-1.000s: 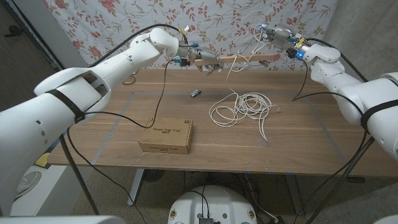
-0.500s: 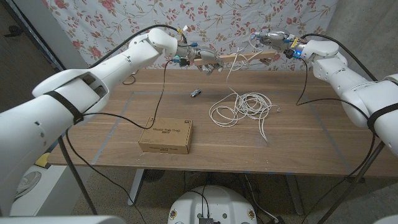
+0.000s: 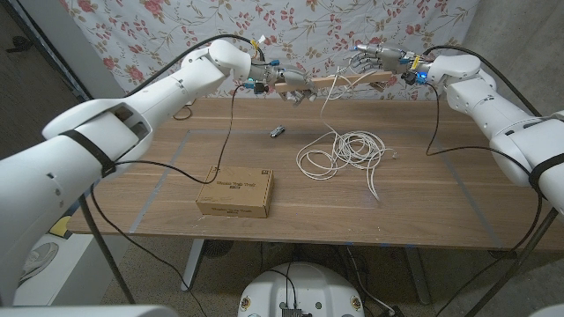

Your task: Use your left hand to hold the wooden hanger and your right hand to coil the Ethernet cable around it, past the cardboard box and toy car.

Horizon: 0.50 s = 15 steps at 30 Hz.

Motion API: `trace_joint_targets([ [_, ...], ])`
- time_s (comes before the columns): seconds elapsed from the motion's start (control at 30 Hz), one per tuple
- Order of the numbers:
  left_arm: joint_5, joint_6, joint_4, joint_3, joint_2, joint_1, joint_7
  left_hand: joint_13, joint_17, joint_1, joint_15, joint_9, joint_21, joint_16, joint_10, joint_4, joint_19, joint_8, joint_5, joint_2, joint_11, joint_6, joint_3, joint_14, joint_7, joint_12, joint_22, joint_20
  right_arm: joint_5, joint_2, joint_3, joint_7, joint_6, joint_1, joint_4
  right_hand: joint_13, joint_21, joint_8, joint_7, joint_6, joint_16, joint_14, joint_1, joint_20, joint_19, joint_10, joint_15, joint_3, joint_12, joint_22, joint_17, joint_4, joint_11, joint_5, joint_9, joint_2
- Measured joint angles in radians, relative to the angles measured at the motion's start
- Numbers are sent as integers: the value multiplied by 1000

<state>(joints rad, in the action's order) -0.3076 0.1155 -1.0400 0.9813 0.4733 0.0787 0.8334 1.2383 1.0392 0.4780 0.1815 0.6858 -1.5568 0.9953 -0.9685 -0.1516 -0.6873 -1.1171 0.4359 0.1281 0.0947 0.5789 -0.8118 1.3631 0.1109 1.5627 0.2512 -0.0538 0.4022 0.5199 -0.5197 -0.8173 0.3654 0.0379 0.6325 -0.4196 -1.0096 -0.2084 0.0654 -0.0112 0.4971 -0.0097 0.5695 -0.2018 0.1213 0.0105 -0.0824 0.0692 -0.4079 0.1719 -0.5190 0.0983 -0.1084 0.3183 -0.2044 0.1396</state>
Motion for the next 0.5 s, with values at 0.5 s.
trace_joint_targets([
  [0.5, -16, -31, -64, -1, 36, -18, -19, 0, -1, 0, 0, 0, 0, 0, 0, 0, 0, 0, 0, 0, 0, -2, 0, 0, 2, 0, 0, 0, 60, -6, 50, 43, 52, 63, 55, 214, 346, 23, 146, 184, -245, -164, -45, -4, 50, 164, -123, -143, 219, -7, 193, 22, -38, 96, 18, -57],
])
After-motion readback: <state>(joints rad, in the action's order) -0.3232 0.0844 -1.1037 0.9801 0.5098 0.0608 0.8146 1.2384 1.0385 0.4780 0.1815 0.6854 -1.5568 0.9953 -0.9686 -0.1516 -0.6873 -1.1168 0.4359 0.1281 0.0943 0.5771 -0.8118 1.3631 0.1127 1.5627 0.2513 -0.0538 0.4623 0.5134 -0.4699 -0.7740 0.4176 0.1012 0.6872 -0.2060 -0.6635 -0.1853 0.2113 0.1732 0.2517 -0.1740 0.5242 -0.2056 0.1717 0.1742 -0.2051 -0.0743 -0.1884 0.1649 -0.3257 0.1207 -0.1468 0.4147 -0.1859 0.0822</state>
